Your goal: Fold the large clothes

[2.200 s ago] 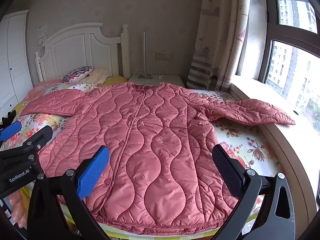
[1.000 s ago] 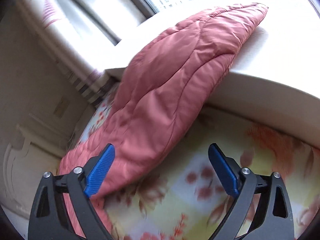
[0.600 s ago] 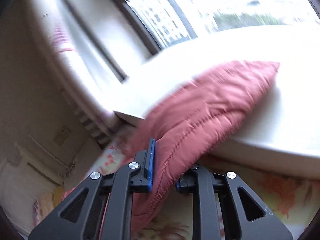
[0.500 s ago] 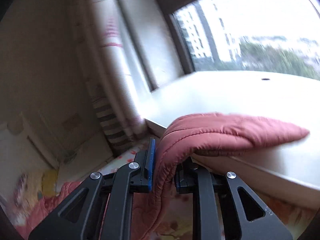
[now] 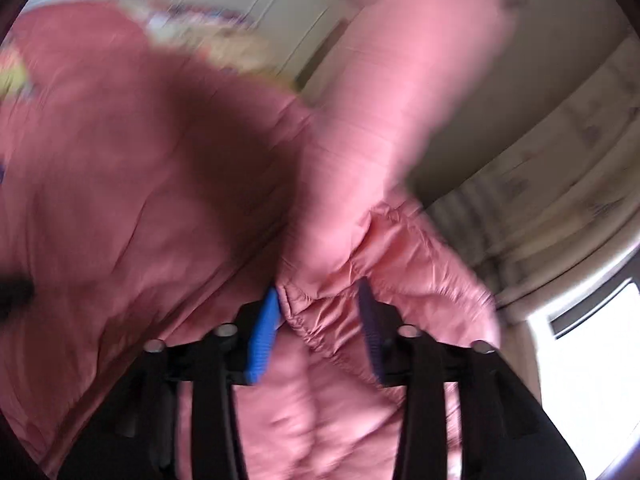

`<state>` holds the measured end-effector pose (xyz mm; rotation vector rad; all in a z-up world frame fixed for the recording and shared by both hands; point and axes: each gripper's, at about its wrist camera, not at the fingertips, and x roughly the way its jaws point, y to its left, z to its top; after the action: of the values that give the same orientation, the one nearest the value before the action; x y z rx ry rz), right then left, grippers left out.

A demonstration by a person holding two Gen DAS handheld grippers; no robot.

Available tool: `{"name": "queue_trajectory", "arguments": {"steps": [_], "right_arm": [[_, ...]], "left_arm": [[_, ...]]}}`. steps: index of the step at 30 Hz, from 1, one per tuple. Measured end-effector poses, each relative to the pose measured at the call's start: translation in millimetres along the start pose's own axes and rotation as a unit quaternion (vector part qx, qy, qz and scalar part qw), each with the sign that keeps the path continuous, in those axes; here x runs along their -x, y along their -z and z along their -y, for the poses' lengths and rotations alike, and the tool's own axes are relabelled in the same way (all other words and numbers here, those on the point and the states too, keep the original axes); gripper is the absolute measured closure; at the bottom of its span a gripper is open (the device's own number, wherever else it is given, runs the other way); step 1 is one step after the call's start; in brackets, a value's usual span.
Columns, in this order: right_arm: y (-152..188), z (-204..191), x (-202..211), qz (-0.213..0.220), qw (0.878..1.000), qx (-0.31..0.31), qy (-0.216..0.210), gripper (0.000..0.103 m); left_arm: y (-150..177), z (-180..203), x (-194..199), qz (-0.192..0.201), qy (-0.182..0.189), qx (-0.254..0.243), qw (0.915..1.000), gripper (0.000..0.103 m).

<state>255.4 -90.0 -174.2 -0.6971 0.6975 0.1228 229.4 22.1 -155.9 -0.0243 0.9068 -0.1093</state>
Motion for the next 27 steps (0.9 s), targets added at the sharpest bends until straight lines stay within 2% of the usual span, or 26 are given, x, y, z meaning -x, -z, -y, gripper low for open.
{"name": "queue_trajectory", "arguments": {"steps": [1,3,6,7,9,11,14,17,19,20,21,22,23,27], "right_arm": [[7,-1,2,0.005,1.000,-0.002,0.001,0.051],[19,9,20,0.026,0.999,-0.035,-0.010,0.024],[31,55,37,0.061,0.990,-0.114,-0.061,0.023],[39,76,47,0.071,0.984,-0.153,-0.061,0.023],[57,111,48,0.069,0.970,-0.230,-0.027,0.023],[74,142,38,0.042,0.957,-0.287,-0.008,0.025],[108,160,22,-0.003,0.932,-0.362,-0.015,0.027],[130,164,6,-0.035,0.917,-0.397,-0.019,0.027],[134,172,-12,-0.043,0.910,-0.412,-0.024,0.026],[135,173,-12,-0.044,0.909,-0.415,-0.022,0.026],[135,174,-14,-0.046,0.908,-0.415,-0.021,0.025],[137,175,-15,-0.047,0.907,-0.419,-0.022,0.025],[142,178,-14,-0.048,0.904,-0.425,-0.025,0.024],[158,188,-17,-0.050,0.885,-0.461,-0.039,0.023]], "left_arm": [[0,-1,1,0.001,0.004,0.002,1.0000,0.002],[-1,-3,2,0.003,0.008,0.007,0.9999,0.002],[-6,-7,9,0.000,0.028,0.032,0.9991,0.002],[-12,-13,12,0.003,0.060,0.058,0.9965,0.002],[-31,-25,12,0.009,0.115,0.115,0.9866,0.002],[-53,-30,4,0.008,0.136,0.153,0.9788,0.002],[-92,-29,-20,0.005,0.105,0.174,0.9791,0.002],[-118,-22,-56,-0.017,0.057,0.182,0.9814,0.006],[-125,-18,-75,-0.037,0.043,0.183,0.9816,0.017],[-128,-11,-80,-0.035,0.016,0.167,0.9852,0.026],[-129,-6,-79,-0.028,-0.001,0.152,0.9879,0.052],[-127,0,-77,-0.028,-0.018,0.141,0.9895,0.067],[-124,1,-74,-0.029,-0.001,0.145,0.9889,0.082],[-102,-1,-51,-0.028,0.015,0.166,0.9856,0.084]]}}
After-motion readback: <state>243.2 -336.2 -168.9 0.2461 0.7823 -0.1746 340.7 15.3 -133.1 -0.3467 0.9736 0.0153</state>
